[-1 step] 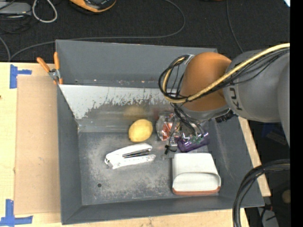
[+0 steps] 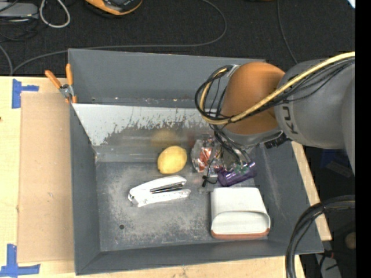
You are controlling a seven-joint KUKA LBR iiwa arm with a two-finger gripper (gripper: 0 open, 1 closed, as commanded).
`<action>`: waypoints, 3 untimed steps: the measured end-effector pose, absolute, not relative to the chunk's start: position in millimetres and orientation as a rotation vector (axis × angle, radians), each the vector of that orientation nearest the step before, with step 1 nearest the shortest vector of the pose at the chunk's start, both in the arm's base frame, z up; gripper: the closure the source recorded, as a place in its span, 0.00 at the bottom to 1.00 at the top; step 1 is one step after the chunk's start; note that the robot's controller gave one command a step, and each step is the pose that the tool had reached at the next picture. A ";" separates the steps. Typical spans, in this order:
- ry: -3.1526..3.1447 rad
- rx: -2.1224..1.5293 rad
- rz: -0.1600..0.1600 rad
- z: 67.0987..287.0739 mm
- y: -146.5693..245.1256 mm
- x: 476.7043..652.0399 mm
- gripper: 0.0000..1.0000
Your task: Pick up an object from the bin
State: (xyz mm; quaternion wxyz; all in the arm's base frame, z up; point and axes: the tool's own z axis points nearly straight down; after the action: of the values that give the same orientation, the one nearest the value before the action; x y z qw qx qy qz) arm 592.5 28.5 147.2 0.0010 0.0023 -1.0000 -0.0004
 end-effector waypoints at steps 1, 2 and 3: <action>-3.096 0.456 -0.006 66.9 89.1 580.9 0.00; -3.088 0.582 -0.002 142.4 89.5 583.2 0.00; -3.082 0.490 -0.006 98.7 90.5 570.0 0.00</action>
Offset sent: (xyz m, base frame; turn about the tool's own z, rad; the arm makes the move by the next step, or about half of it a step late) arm -0.0100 0.0604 -0.0050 -0.3699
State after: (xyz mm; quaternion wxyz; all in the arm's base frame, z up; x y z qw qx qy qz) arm 570.0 90.5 98.7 0.0107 0.1570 -0.9875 -0.0018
